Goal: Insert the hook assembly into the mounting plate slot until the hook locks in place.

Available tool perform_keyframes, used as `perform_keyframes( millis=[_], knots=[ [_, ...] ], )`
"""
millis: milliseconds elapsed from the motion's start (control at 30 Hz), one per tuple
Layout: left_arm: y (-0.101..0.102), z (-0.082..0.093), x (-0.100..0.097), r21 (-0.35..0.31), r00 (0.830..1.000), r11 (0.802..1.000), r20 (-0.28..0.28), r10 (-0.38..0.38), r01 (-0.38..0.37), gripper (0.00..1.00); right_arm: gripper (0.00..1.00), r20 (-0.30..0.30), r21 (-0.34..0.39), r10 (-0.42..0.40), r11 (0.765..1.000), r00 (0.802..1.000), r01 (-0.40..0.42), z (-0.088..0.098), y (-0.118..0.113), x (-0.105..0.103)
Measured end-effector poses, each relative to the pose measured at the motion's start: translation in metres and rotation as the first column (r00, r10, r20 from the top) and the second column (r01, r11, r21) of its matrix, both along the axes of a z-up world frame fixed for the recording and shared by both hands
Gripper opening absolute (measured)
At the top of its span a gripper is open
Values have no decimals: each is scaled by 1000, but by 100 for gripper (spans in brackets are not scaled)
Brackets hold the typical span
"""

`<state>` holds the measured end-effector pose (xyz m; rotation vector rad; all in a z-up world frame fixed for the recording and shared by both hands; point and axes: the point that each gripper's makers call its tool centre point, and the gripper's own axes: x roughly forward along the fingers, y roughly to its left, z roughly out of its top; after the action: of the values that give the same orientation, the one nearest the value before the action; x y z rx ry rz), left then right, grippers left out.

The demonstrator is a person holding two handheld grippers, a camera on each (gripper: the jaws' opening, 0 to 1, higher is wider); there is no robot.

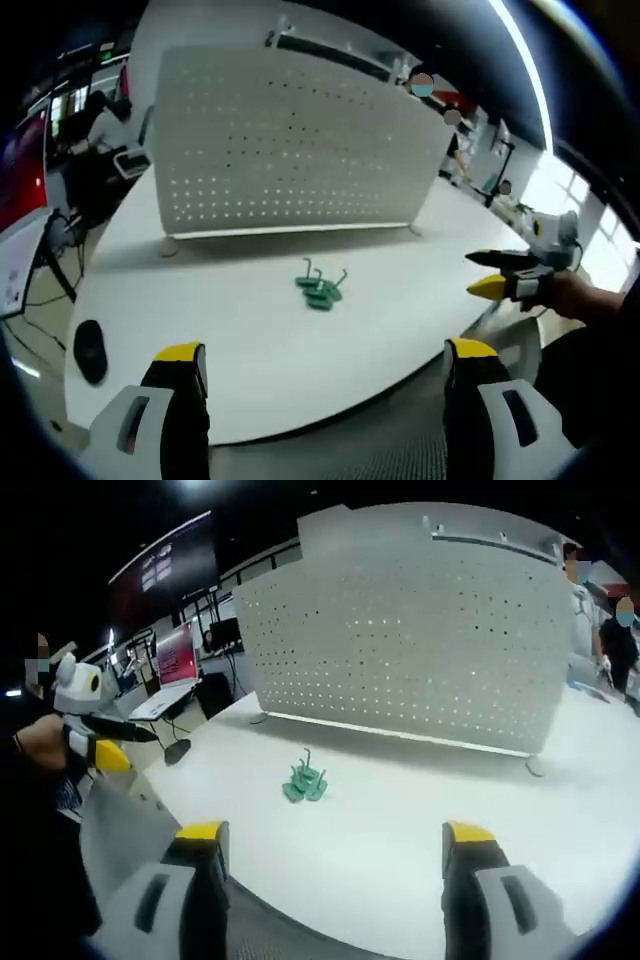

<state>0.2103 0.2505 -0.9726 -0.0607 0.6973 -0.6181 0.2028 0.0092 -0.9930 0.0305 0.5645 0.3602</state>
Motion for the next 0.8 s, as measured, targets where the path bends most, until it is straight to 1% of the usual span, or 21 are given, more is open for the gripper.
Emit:
perform_keyframes(
  millis=[33,67,300,400,500,567,633,700,767,800],
  knots=[
    [1,0,0,-3,1000,1000,0,2,-2,100,84,-9,23,4,1000,1000,-4,-1,4,0],
    [1,0,0,-3,1000,1000,0,3,-3,100,84,-14,31,7,999,1000,-6,-1,5,0],
    [3,0,0,1,1000,1000,-1,7,-7,100,84,-17,38,17,999,1000,-17,-1,8,1],
    [0,-2,1,0,1000,1000,-8,9,-9,100,84,-27,77,12,997,1000,-10,-2,10,1],
    [-4,-2,2,3,1000,1000,-8,9,-9,100,83,-28,93,10,996,1000,-7,-1,11,1],
    [-7,-2,2,2,1000,1000,-9,-6,6,100,83,-26,93,9,996,1000,-6,0,12,2],
    [-8,-4,1,21,1000,999,-14,-27,27,100,82,-29,84,8,996,1000,-6,0,10,3],
    [-7,-4,2,34,1000,999,-7,-30,31,100,81,-20,83,3,997,1000,-1,2,9,4],
    [-7,-3,3,28,999,999,-6,-32,32,100,78,-5,68,1,998,1000,-1,7,7,4],
    [-7,-3,3,24,1000,999,-8,-30,30,100,76,15,50,4,999,1000,-5,10,6,5]
  ],
)
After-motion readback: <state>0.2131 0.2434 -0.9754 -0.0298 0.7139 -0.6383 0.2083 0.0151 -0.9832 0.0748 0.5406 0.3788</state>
